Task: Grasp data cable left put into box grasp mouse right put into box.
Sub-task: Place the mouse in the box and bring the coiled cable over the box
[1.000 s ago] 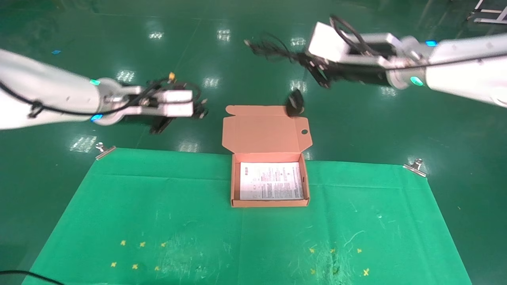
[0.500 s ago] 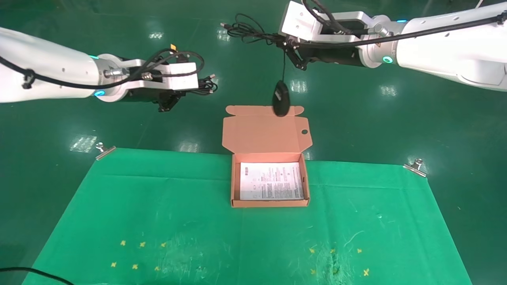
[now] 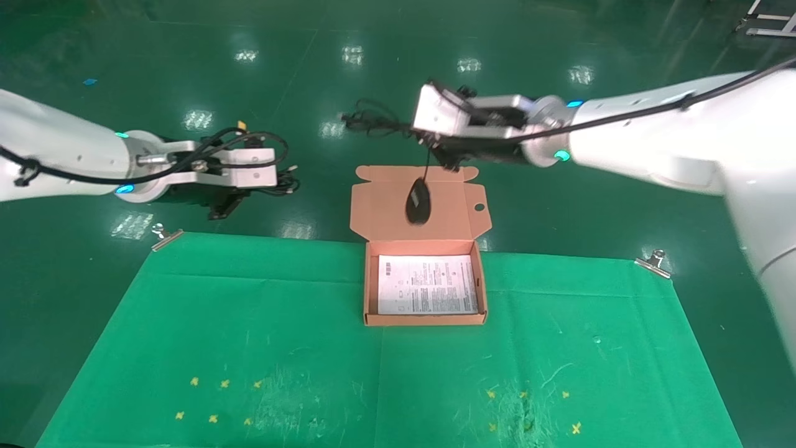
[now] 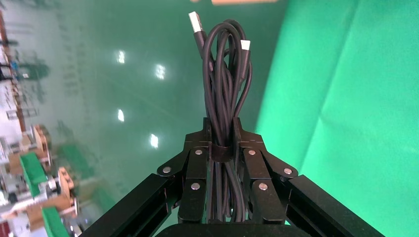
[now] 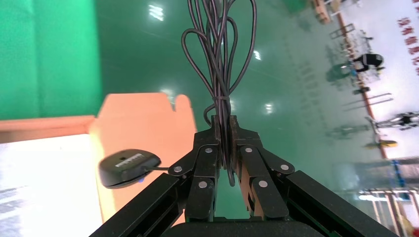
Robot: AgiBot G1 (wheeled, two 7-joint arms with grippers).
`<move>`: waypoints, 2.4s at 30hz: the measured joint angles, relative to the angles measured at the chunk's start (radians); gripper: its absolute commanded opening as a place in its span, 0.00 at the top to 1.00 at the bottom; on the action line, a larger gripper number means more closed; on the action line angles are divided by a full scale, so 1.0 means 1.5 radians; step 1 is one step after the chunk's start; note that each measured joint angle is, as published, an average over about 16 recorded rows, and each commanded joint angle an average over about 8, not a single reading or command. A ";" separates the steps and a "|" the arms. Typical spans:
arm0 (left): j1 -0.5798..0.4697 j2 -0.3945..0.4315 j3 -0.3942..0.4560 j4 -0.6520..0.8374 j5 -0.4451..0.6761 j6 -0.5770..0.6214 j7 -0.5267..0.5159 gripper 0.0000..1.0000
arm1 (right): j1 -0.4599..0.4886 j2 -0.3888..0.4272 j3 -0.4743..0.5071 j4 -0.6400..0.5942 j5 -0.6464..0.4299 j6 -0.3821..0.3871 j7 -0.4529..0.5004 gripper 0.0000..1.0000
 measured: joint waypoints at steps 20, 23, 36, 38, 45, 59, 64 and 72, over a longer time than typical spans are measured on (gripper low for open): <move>0.007 -0.029 0.014 -0.084 0.061 0.081 -0.097 1.00 | -0.077 -0.023 -0.130 -0.043 0.094 0.045 0.078 1.00; 0.008 -0.030 0.014 -0.086 0.062 0.082 -0.099 1.00 | -0.086 -0.023 -0.155 -0.057 0.106 0.056 0.112 1.00; 0.013 -0.024 0.015 -0.084 0.060 0.074 -0.097 1.00 | -0.103 -0.015 -0.237 -0.089 0.123 0.088 0.201 0.00; 0.016 -0.018 0.015 -0.078 0.058 0.066 -0.094 1.00 | -0.105 -0.011 -0.243 -0.085 0.124 0.088 0.204 0.00; 0.038 0.025 0.016 -0.022 0.041 0.004 -0.063 1.00 | -0.108 0.013 -0.252 -0.063 0.127 0.081 0.208 0.00; 0.113 0.178 0.028 0.205 -0.045 -0.240 0.114 1.00 | -0.092 0.121 -0.244 -0.021 0.121 0.081 0.222 0.00; 0.136 0.212 0.044 0.255 -0.100 -0.318 0.189 1.00 | -0.083 0.160 -0.239 0.000 0.118 0.084 0.234 0.00; 0.150 0.229 0.094 0.272 -0.207 -0.386 0.275 1.00 | -0.077 0.207 -0.235 0.048 0.113 0.081 0.258 0.00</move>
